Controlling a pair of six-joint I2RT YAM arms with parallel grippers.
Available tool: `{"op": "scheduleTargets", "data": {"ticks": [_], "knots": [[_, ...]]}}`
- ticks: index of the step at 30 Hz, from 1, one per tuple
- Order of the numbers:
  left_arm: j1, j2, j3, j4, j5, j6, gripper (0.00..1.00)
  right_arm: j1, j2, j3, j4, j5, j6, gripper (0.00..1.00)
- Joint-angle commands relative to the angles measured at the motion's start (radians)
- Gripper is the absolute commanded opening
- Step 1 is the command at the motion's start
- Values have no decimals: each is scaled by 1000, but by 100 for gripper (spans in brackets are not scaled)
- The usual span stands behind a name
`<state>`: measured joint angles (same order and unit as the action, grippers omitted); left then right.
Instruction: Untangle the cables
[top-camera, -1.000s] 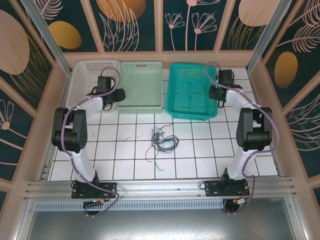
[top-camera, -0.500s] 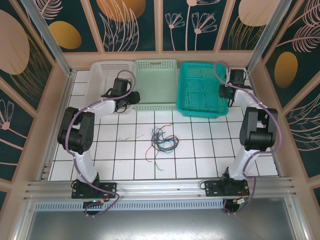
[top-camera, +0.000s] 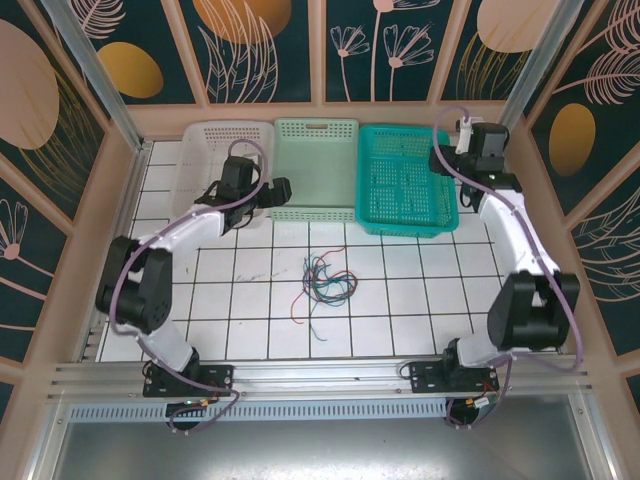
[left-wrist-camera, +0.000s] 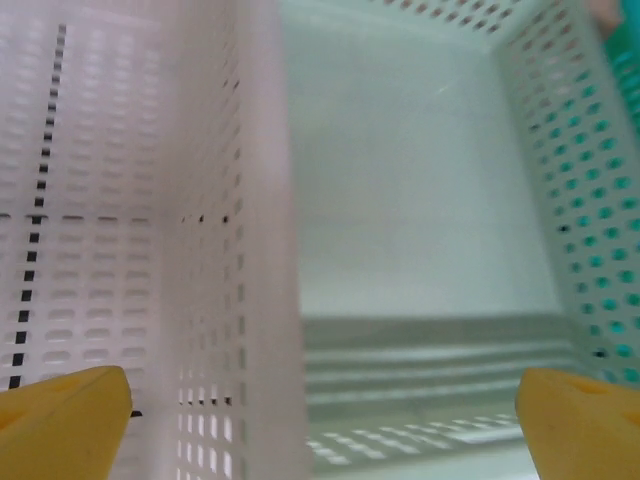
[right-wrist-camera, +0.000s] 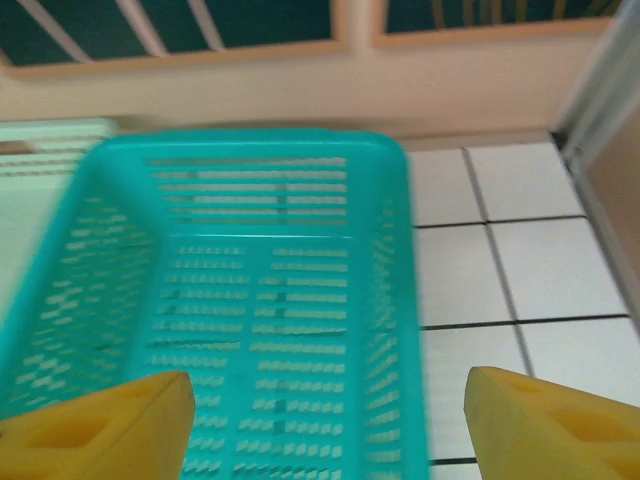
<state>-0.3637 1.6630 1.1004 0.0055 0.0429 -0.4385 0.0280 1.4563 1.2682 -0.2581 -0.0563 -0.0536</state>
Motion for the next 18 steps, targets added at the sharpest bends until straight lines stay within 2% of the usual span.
{"op": "scheduleTargets", "data": {"ticks": [1,6,9,15,18], "knots": [[-29,-113,-86,36,-17,25,99,85,-88,-105,-25,-118,69,70],[-119,-228,-256,-2,1,55,97,198,-191,-282,38,-256,201,67],[-179,-274,-355,13,43,37,90,229,-211,-376,84,-414,251,64],[-223,-341,-491,143,98,-76,76,327,-186,-461,-19,-458,207,60],[-250,-334,-478,141,111,-59,72,366,-174,-510,-16,-476,221,56]]}}
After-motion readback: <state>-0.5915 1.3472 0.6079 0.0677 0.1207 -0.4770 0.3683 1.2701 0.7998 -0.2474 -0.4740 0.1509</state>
